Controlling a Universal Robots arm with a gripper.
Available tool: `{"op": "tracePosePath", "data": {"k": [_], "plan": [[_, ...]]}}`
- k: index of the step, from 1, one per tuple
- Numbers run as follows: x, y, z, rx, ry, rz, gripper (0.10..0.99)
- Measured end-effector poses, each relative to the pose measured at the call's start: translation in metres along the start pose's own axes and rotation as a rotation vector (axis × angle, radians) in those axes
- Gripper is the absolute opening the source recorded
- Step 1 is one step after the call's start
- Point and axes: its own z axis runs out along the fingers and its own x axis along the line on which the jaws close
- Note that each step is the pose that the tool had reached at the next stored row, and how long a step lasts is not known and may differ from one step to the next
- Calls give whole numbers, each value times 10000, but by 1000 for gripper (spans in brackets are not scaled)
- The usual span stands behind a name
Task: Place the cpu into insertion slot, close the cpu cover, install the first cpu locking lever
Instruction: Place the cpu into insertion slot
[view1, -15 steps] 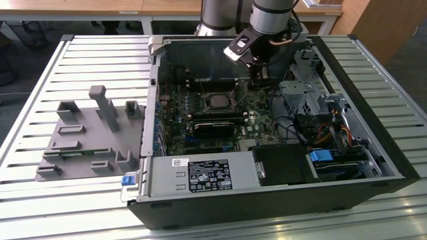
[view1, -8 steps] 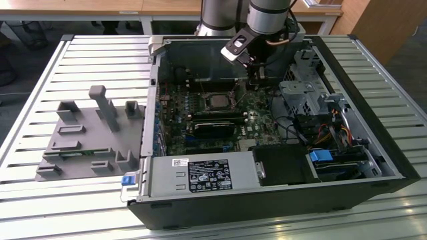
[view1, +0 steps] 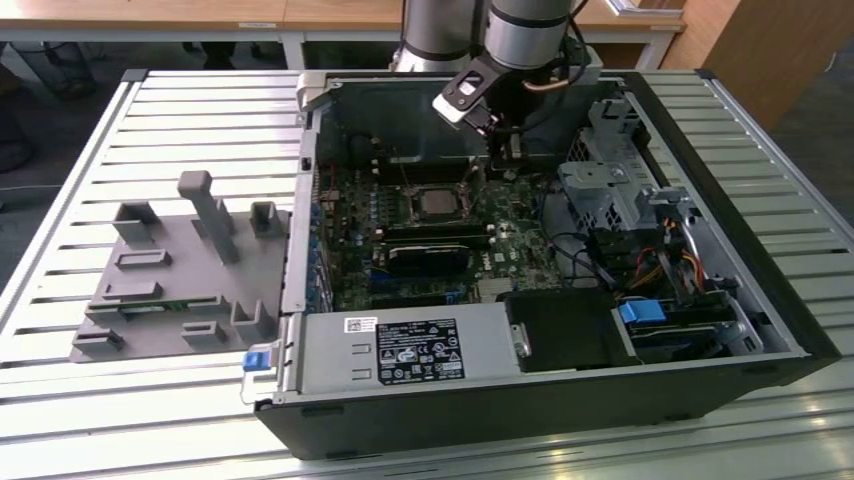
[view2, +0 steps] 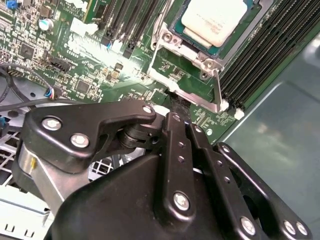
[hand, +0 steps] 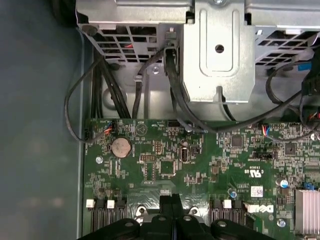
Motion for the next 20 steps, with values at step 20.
{"op": "tracePosePath", "data": {"k": [20], "plan": [[-1,-81,59,0,1,0,106]]}}
